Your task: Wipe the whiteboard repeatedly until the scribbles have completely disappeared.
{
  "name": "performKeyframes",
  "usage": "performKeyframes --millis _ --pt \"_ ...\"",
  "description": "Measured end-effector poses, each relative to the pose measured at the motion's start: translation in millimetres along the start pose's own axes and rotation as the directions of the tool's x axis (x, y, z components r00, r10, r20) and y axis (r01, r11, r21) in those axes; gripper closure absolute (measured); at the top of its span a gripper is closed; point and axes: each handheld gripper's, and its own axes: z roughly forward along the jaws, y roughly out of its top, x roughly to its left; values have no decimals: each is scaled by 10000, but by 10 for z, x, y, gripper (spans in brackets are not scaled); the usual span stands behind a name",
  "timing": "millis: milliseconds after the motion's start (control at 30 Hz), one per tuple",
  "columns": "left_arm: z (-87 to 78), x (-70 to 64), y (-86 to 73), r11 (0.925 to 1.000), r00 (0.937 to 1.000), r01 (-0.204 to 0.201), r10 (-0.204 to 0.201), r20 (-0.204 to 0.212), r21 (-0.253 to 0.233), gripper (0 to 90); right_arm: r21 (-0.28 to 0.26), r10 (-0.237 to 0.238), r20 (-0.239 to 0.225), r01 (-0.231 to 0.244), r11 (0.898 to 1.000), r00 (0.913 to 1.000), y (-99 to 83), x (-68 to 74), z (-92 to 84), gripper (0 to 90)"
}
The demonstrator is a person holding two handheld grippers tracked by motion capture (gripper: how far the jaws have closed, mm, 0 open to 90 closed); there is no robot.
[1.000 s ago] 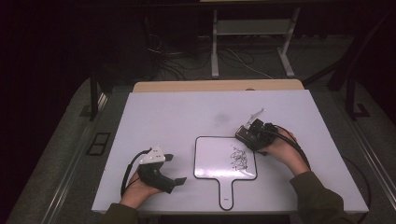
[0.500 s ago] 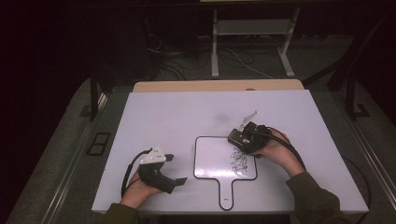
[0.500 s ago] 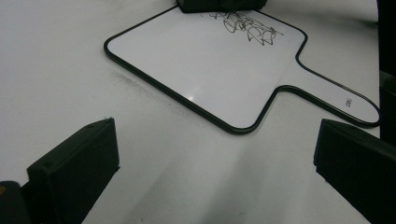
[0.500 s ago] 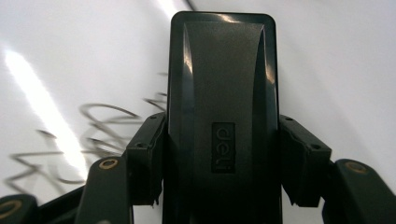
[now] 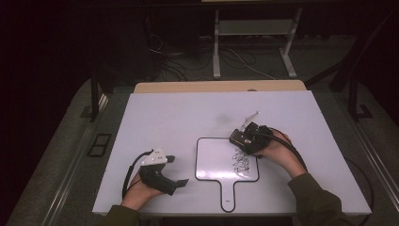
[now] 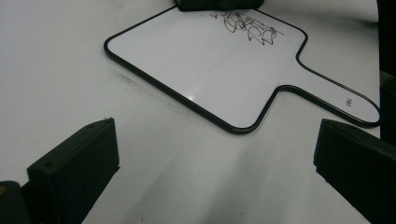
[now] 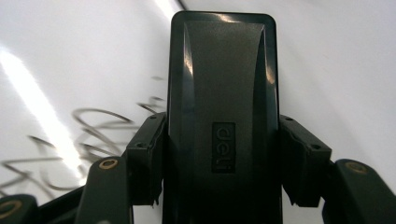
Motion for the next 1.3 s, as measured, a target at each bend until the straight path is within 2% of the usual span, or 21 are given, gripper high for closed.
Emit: performKeyframes --millis 233,333,467,600,667,767,833,967,1067,1100,1133,1200,1300 --pt "-3 0 -1 10000 10000 -6 6 -1 -16 0 -80 -502 -338 499 9987 9982 80 150 15 387" --pt "-10 2 -2 10000 10000 -26 26 -5 -11 0 -56 -370 -376 369 9993 9986 76 123 17 386" --pt "-10 4 -3 10000 10000 -10 10 -7 0 0 105 9 60 -10 9999 10000 20 6 2 387" --pt "-10 3 -3 10000 10000 -11 11 -10 -3 0 87 315 103 -316 9995 9995 -39 -80 -8 386" --pt "-9 4 -3 10000 10000 -6 6 -14 -1 0 113 203 89 -204 9997 9998 -39 -53 -14 386" --pt "-9 4 -2 10000 10000 -4 4 -5 6 0 88 148 -165 -146 9999 9998 -34 -9 -19 386" --pt "-9 4 -2 10000 10000 8 -8 -10 -15 0 57 -78 -367 81 10000 9993 -26 74 -29 387" --pt "-16 5 -2 10000 10000 4 -4 -22 -45 0 47 -182 -440 184 9998 9989 -30 132 -40 387" --pt "-18 4 -2 10000 10000 -19 19 -25 -39 0 50 -72 -396 75 10000 9992 -37 105 -38 386" --pt "-18 4 -3 10000 10000 -21 21 -26 -42 0 76 -23 -251 25 10000 9997 -42 83 -36 386" --pt "-18 4 -3 10000 10000 -8 8 -26 -47 0 104 192 -81 -191 9998 9998 -62 16 -36 386" --pt "-16 6 -3 10000 10000 2 -2 -23 -27 0 125 377 -83 -376 9992 9993 -85 -31 -38 386" --pt "-11 5 -3 10000 10000 15 -15 -19 -22 0 118 360 -53 -359 9993 9993 -93 -22 -42 386"
